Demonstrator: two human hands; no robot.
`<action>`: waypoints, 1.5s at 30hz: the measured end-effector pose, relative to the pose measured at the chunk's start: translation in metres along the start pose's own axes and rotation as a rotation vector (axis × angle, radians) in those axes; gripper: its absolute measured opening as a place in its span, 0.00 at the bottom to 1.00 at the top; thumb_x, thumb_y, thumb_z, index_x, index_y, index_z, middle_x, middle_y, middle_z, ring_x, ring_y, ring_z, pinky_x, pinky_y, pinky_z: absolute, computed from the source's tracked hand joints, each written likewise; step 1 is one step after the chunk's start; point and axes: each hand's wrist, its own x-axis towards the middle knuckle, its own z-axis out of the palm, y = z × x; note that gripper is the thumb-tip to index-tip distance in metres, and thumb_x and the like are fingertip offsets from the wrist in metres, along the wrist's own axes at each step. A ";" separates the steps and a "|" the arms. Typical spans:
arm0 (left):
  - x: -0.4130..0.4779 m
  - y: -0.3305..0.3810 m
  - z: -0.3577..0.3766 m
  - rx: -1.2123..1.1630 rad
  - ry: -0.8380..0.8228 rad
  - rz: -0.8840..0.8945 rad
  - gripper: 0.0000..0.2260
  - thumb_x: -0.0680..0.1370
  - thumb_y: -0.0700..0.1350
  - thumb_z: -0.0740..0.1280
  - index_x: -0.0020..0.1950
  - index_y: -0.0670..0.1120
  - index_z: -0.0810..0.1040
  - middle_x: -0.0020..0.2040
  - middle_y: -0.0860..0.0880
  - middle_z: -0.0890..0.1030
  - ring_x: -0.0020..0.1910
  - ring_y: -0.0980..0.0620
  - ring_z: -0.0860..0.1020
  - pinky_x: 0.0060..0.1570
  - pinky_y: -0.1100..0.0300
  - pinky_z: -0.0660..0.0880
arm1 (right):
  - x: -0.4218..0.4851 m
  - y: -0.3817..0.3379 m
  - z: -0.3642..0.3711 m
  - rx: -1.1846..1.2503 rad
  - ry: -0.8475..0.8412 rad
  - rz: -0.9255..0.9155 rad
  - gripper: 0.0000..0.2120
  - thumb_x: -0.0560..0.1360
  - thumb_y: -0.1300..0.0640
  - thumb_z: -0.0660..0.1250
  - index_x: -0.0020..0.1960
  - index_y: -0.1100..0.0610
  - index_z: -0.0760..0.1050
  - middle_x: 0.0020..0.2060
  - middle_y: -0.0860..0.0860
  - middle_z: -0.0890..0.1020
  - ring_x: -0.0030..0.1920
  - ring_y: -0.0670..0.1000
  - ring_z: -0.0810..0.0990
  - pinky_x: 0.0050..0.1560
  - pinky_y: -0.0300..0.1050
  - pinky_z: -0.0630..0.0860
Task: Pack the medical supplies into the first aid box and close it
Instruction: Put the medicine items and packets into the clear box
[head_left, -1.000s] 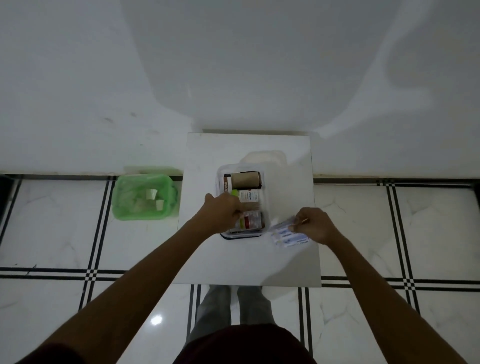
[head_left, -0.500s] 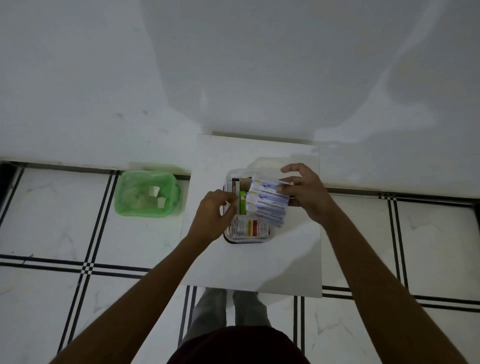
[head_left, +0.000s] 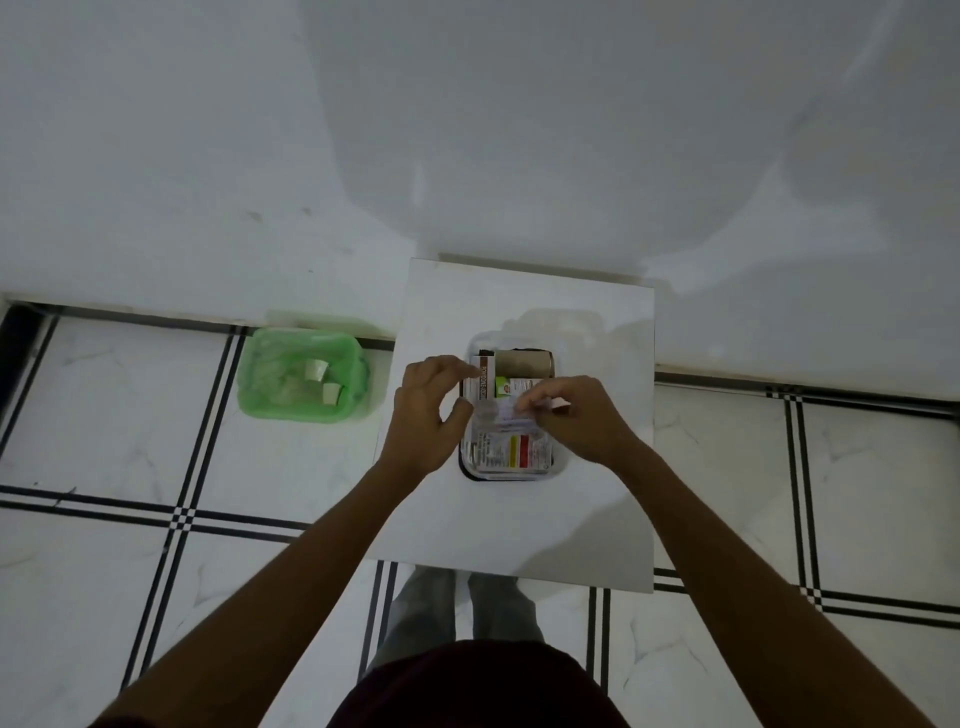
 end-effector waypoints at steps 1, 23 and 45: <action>-0.003 0.001 0.001 0.026 -0.011 0.019 0.14 0.73 0.47 0.62 0.56 0.47 0.79 0.58 0.47 0.78 0.58 0.47 0.73 0.54 0.52 0.70 | -0.005 0.002 0.003 -0.024 -0.012 -0.027 0.11 0.71 0.70 0.66 0.48 0.58 0.81 0.45 0.49 0.83 0.45 0.45 0.82 0.46 0.40 0.81; -0.002 0.001 0.016 -0.121 -0.256 -0.448 0.13 0.78 0.44 0.64 0.61 0.43 0.77 0.50 0.40 0.83 0.43 0.43 0.83 0.36 0.47 0.82 | -0.028 0.017 0.021 -0.196 0.471 0.164 0.02 0.72 0.60 0.69 0.44 0.58 0.80 0.39 0.53 0.80 0.38 0.47 0.75 0.38 0.34 0.72; -0.012 -0.014 -0.026 -0.262 -0.091 -0.551 0.13 0.77 0.37 0.64 0.61 0.39 0.77 0.42 0.41 0.82 0.35 0.44 0.83 0.31 0.48 0.82 | -0.024 0.058 0.008 0.374 0.361 0.681 0.06 0.70 0.61 0.71 0.39 0.60 0.75 0.44 0.65 0.80 0.48 0.64 0.81 0.49 0.61 0.79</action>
